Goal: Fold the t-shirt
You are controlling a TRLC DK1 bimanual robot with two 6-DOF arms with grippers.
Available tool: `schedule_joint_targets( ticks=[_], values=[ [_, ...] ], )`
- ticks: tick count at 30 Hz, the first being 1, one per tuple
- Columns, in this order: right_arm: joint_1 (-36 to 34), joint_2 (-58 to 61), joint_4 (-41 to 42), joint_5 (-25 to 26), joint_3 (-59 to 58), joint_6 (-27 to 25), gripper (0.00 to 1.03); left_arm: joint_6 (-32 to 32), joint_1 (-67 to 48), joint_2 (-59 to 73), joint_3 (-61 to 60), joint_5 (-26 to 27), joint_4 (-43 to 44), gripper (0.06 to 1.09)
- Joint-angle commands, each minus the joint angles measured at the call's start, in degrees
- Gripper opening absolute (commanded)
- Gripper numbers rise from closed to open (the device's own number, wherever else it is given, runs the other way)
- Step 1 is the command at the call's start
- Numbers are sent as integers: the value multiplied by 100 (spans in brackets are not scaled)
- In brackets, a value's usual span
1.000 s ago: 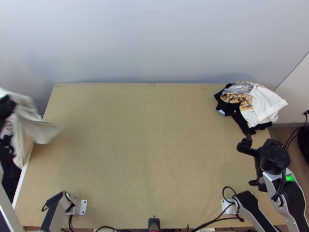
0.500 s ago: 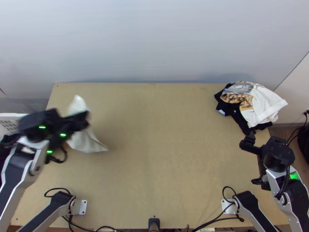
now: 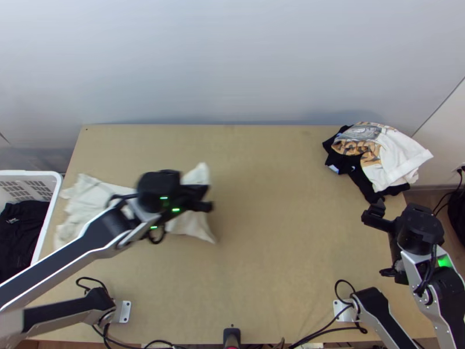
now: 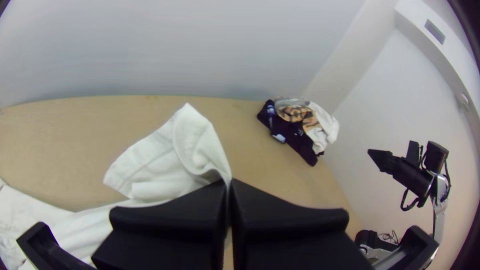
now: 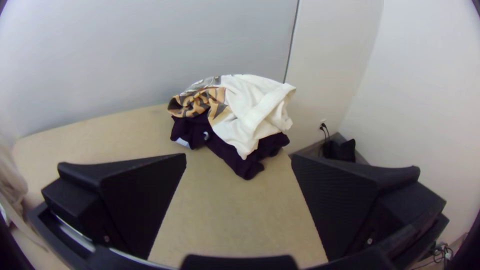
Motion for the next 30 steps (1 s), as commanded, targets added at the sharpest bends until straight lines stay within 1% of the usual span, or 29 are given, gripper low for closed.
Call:
schedule_joint_targets(
  ticks=[1, 6, 10, 12, 16, 22, 24, 25, 28, 30],
  values=[
    [-158, 56, -58, -14, 92, 5, 98, -48, -1113, 1627, 1767, -430, 114, 10],
    [-255, 47, -155, -31, 48, 102, 98, -66, -1297, 2937, 3568, -755, 114, 10],
    [-334, 56, -146, -58, 22, 163, 98, -57, -1262, 3860, 4948, -1115, 62, 10],
    [-360, 65, -146, -102, 39, 198, 98, 13, -1236, 4220, 5493, -1361, 53, 10],
    [-360, 135, -146, -163, 57, 260, 98, 224, -1157, 4870, 6442, -1695, 88, 10],
    [-404, 179, -181, -295, 118, 357, 98, 830, -946, 5442, 6557, -2733, 1160, 10],
    [-395, 214, -190, -304, 162, 357, 98, 1200, -867, 5565, 6557, -3269, 1688, 10],
    [-395, 232, -181, -304, 198, 365, 98, 1358, -823, 5574, 6557, -3427, 1907, 10],
    [-404, 276, -181, -313, 259, 374, 98, 1824, -717, 5565, 6557, -3796, 2426, 10],
    [-351, 319, -181, -321, 241, 374, 98, 1920, -682, 5565, 6513, -3787, 2479, 10]
  ],
)
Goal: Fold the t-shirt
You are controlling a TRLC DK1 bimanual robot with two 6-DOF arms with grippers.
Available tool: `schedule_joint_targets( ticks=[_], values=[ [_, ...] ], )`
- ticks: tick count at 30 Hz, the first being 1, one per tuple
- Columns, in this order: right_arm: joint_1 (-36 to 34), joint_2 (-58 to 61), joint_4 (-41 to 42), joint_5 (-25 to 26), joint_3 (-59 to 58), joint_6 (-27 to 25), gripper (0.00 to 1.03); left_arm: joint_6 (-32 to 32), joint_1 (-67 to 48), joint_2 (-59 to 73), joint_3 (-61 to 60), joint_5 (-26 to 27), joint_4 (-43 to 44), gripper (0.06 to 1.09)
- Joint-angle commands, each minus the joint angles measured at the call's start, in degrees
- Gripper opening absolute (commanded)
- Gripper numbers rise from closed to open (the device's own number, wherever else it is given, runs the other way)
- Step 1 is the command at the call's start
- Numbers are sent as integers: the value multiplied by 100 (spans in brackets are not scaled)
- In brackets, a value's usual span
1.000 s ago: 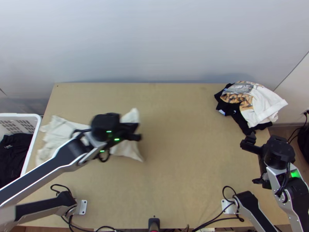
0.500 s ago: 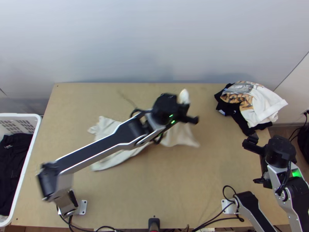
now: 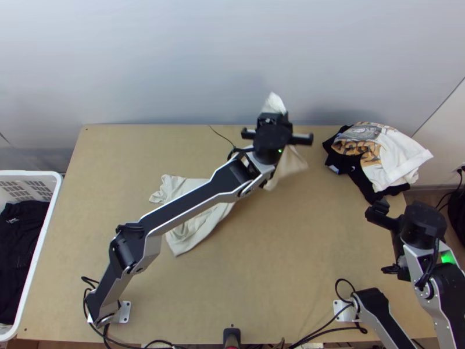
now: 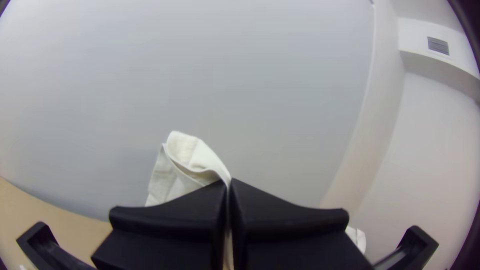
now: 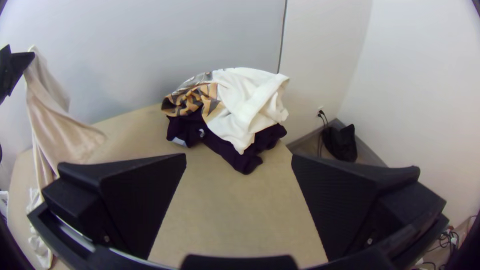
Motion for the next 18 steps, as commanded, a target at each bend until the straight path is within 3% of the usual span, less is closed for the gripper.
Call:
schedule_joint_targets(
  ticks=[1, 3, 5, 7, 14, 18],
  values=[
    [82, 129, 3, -55, 69, 35, 98, 681, 188, 251, 91, -609, 743, 14],
    [117, 165, 20, -55, 95, 44, 98, 681, 144, 181, -67, -495, 611, 43],
    [117, 165, 11, -99, 95, 53, 98, 611, 21, 49, -111, -240, 84, 83],
    [126, 129, -15, -134, 51, 79, 98, 224, -85, -91, -111, 120, -698, 101],
    [275, 173, -41, -275, 183, 194, 98, -444, -190, -821, -111, 1588, -2878, 104],
    [697, 393, -41, -459, 289, 255, 98, -470, -23, -1454, -217, 1764, -3845, 104]
  ],
)
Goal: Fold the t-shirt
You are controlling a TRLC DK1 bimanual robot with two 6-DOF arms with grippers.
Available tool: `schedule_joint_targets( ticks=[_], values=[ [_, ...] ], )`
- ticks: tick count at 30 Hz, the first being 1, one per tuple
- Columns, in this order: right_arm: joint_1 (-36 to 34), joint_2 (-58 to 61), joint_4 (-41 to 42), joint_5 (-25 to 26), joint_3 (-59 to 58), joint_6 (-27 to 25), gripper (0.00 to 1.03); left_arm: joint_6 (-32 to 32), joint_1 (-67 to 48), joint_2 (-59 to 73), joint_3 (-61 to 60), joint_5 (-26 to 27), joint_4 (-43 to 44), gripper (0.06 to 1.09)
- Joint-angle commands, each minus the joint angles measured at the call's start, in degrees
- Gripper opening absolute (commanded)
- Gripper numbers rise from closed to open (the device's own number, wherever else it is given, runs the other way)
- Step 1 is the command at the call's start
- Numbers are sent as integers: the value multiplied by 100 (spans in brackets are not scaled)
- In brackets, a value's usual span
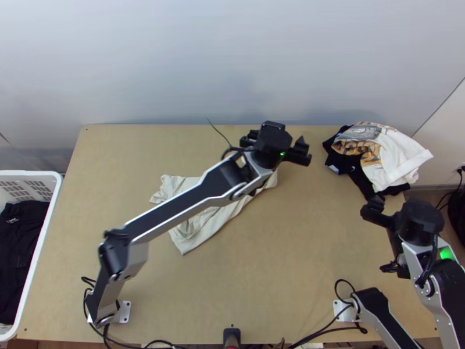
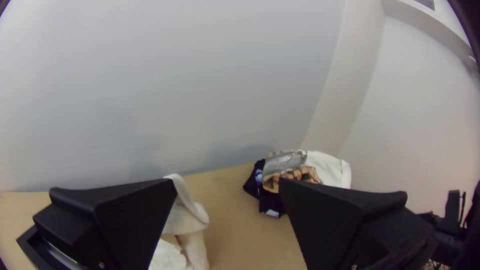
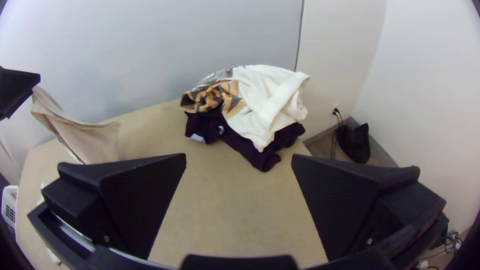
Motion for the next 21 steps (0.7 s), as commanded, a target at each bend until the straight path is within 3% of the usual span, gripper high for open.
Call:
schedule_joint_targets(
  ticks=[1, 11, 17, 21],
  values=[
    [544, 262, -11, -217, 162, 124, 98, -239, 159, -978, -231, 640, -1660, 104],
    [1555, 587, -11, -419, 382, 212, 98, -168, 1011, -2841, -2525, 570, -2020, 104],
    [2847, 781, -169, -524, 197, 221, 98, 183, 1468, -3808, -3975, 570, -2064, 104],
    [3427, 1273, -28, -524, 303, 546, 98, 236, 1635, -4265, -4889, 561, -2064, 104]
  ],
)
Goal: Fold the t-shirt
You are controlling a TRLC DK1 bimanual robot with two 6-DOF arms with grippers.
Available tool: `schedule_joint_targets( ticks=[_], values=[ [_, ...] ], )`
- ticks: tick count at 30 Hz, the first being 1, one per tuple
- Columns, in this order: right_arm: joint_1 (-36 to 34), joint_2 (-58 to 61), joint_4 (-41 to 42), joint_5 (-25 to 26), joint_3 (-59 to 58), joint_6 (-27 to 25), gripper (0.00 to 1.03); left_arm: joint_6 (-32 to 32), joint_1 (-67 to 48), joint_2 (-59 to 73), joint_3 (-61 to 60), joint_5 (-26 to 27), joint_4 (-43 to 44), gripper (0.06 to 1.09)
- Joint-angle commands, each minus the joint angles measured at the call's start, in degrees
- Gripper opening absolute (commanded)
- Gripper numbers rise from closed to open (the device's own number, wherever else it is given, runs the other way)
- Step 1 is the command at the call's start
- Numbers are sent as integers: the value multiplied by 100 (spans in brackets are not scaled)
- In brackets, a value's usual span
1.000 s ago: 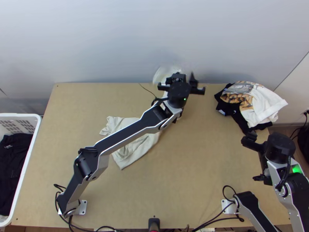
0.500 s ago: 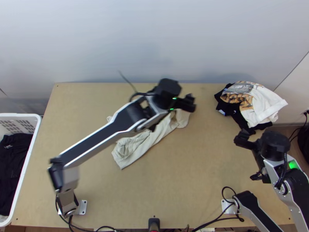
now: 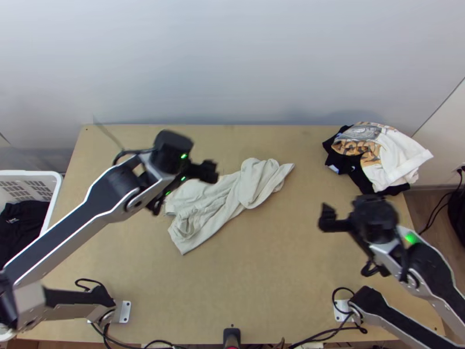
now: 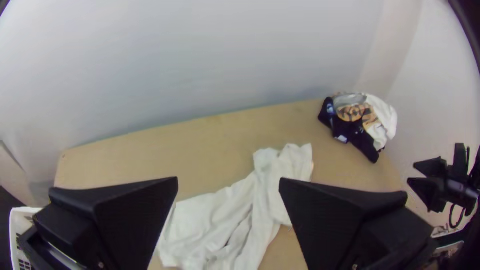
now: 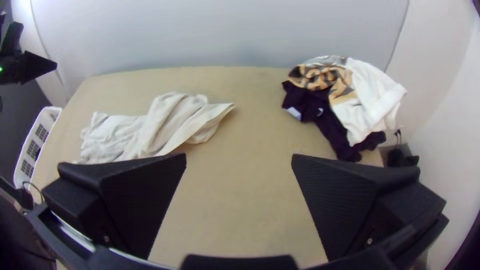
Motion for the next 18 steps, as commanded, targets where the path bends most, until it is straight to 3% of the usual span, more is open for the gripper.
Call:
schedule_joint_targets(
  ticks=[1, 7, 12, 16, 18],
  values=[
    [1087, 677, 125, -39, 75, 295, 98, 159, 460, -959, -1637, 6, -58, 104],
    [1623, 1459, 441, -109, 286, 58, 98, 72, 1075, -1187, -2736, 15, 487, 104],
    [1579, 2532, 1118, -417, 752, 567, 98, 72, 1804, -924, -3176, 182, 742, 103],
    [1544, 3129, 1329, -540, 1183, 673, 98, 1, 2024, -704, -3263, 472, 636, 102],
    [1553, 3367, 1329, -558, 1367, 638, 98, -34, 2024, -625, -3246, 498, 628, 95]
  ],
)
